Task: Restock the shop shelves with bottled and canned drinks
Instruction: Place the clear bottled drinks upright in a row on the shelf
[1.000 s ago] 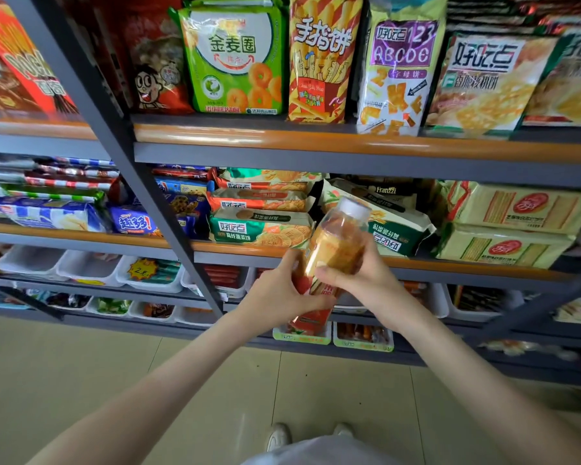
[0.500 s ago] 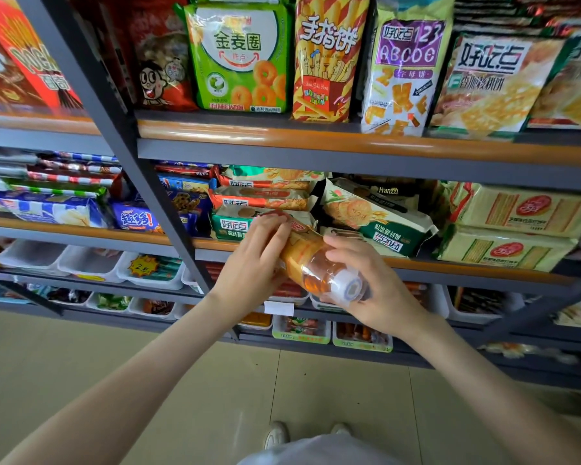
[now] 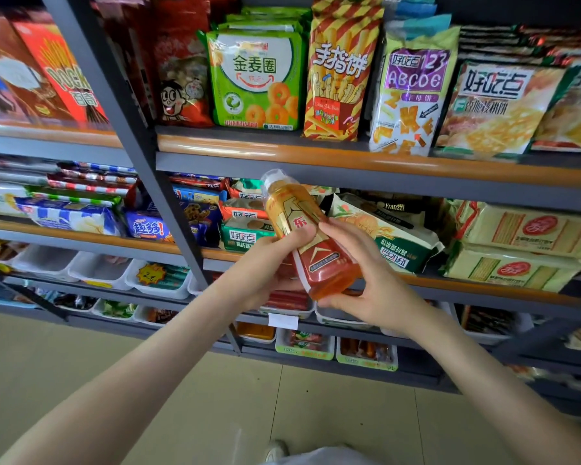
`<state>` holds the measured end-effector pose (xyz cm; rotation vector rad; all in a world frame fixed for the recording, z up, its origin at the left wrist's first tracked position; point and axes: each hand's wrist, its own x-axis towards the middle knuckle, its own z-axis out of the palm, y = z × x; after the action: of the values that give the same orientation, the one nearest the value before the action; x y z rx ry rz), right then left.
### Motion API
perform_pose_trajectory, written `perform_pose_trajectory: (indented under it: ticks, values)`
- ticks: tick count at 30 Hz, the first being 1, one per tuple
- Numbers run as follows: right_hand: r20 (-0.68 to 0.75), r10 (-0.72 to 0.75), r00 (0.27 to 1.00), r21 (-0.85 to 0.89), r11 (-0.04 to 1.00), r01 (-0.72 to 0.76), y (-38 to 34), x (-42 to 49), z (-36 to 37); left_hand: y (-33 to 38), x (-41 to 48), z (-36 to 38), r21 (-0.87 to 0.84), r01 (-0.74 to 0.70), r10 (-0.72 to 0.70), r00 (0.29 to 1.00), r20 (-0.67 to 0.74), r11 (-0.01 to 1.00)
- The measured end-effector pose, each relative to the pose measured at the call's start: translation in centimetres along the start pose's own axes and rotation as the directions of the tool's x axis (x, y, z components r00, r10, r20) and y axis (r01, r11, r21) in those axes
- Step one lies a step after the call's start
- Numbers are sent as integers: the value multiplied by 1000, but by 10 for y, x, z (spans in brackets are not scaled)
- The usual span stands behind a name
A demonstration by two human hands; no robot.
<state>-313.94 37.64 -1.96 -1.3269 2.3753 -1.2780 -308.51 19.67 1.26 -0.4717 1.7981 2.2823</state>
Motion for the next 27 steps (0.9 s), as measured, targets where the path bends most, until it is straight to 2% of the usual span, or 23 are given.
perform_pose_trajectory:
  ticks: [8, 14, 17, 19, 22, 24, 27]
  values:
    - [28, -107, 994, -126, 986, 109, -28, 15, -23, 24, -17, 2, -27, -18, 18, 1000, -10, 999]
    - [128, -157, 979, -220, 958, 182, -51, 39, -43, 56, -31, -9, 162, -114, 128, 989, -79, 980]
    - [134, -168, 977, -186, 964, 191, -74, 54, -74, 83, -39, -16, 270, -223, 259, 960, -103, 937]
    - [25, -193, 981, -96, 976, 195, -98, 68, -98, 105, -43, -19, 417, -351, 432, 895, -115, 838]
    - [-119, -185, 975, 84, 977, 196, -139, 93, -124, 144, -53, -12, 666, -482, 682, 729, -55, 569]
    - [-158, -184, 970, 83, 976, 199, -161, 111, -136, 169, -60, 0, 749, -523, 782, 624, 11, 407]
    - [-336, -257, 906, 66, 953, 295, -186, 129, -156, 207, -66, 12, 815, -563, 890, 433, 147, 140]
